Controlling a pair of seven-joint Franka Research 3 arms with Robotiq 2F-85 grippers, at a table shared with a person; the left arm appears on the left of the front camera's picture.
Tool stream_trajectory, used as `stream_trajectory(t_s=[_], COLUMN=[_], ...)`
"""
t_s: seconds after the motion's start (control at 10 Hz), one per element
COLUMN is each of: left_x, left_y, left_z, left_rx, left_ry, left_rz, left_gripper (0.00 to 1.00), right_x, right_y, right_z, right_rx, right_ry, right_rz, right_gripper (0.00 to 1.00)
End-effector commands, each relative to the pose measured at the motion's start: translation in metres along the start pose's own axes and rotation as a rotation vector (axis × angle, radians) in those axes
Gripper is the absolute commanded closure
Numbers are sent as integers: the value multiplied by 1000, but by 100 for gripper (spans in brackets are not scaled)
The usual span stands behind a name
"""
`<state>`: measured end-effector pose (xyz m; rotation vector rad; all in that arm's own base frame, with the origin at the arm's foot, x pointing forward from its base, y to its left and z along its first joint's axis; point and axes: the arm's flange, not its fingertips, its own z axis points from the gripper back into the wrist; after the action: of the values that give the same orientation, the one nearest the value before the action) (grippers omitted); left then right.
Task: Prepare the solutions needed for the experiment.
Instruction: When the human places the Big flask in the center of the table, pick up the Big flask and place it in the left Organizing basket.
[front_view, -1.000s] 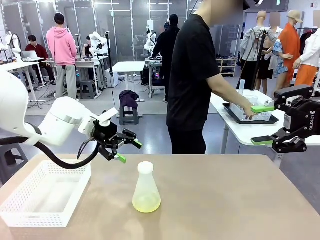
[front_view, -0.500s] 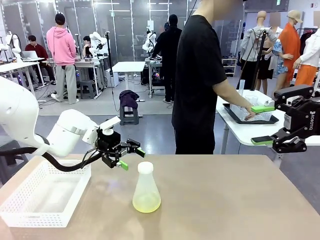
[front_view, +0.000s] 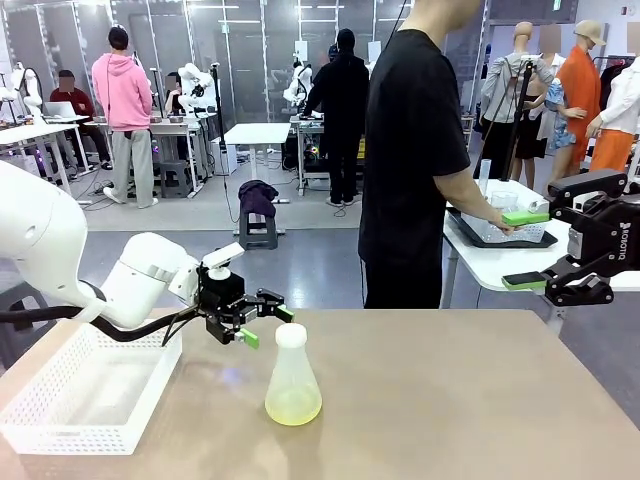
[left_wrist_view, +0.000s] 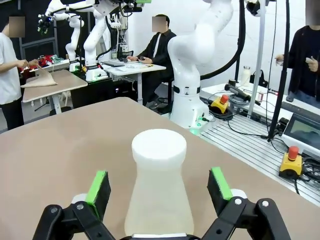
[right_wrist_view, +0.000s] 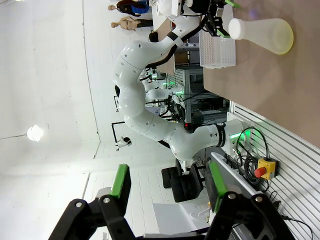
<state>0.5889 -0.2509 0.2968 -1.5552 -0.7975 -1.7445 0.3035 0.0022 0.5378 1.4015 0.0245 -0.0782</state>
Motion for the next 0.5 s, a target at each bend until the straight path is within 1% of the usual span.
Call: stream_trajectory(t_s=[0.0,0.4], left_x=[-4,-16], left_y=[4,8], left_z=[0,-12], left_rx=[15,-26], left_ry=[-3,-12], left_rz=[56,75], left_gripper=[0,0], right_x=[0,0], right_y=[0,0], right_z=[-2,-2], right_rx=[14,14], right_ry=[-4,-4], right_rz=[14,14], right_gripper=[24,24])
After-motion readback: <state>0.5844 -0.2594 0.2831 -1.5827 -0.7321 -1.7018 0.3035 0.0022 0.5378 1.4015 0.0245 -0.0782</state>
